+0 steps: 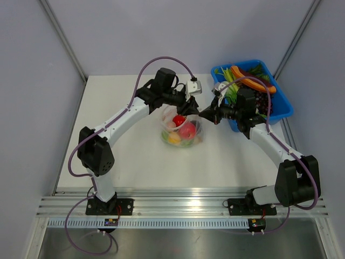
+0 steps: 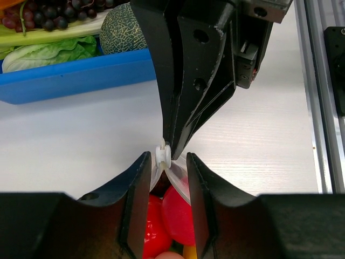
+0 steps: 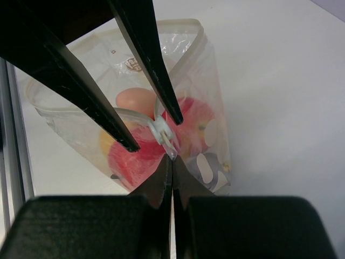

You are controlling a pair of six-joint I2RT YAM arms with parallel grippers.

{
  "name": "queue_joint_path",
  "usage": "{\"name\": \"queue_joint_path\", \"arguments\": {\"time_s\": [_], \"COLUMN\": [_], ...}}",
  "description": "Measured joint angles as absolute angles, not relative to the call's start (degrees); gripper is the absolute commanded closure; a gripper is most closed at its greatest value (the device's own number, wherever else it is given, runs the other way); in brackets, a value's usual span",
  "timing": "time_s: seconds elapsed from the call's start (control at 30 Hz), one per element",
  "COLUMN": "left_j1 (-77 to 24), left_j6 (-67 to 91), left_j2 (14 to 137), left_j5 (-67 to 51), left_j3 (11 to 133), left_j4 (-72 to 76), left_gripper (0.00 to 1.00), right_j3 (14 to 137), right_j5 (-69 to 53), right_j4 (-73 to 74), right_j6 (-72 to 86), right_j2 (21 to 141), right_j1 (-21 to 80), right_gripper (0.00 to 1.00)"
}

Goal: Place the food in the zip-top bag and seal the zipper
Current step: Zip the zipper food storage bag at the center of the board.

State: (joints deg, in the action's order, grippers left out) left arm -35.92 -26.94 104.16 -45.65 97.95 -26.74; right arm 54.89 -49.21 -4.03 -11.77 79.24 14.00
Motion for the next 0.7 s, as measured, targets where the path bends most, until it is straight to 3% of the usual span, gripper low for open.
{"name": "queue_joint_path", "arguments": {"time_s": [0.17,0.23,0.27,0.3,0.37,0.53,0.7], "left_j1": [-35.9,-35.9,-35.9,-35.9,-35.9,-36.2,-36.4], "left_j6": [-25.8,-25.4,-25.0,-24.4,-24.2,-23.7,-23.7], "left_j2": [104.2,104.2,104.2,104.2,104.5,105.6,105.9], "left_j5": [-45.7,-45.7,-45.6,-45.6,-45.4,-45.0,-44.8], "left_j3": [98.0,98.0,98.0,98.0,98.2,98.7,98.7], "left_j4": [-26.4,-26.4,-26.3,-26.3,-26.3,-26.7,-27.3], "left_gripper": [0.67,0.77,0.93,1.00,1.00,1.00,1.00], "right_j3": [55.1,55.1,55.1,55.1,55.1,55.1,55.2], "right_j5": [-49.2,-49.2,-49.2,-49.2,-49.1,-48.7,-47.4], "right_j4": [-3.6,-3.6,-3.6,-3.6,-3.6,-3.5,-2.9], "right_j6": [-11.8,-11.8,-11.8,-11.8,-11.8,-12.2,-14.1], "right_j2": [79.2,79.2,79.3,79.3,79.3,79.4,79.4], "right_j1": [14.0,14.0,14.0,14.0,14.0,14.0,14.0], "right_gripper": [1.00,1.00,1.00,1.00,1.00,0.66,0.59]}}
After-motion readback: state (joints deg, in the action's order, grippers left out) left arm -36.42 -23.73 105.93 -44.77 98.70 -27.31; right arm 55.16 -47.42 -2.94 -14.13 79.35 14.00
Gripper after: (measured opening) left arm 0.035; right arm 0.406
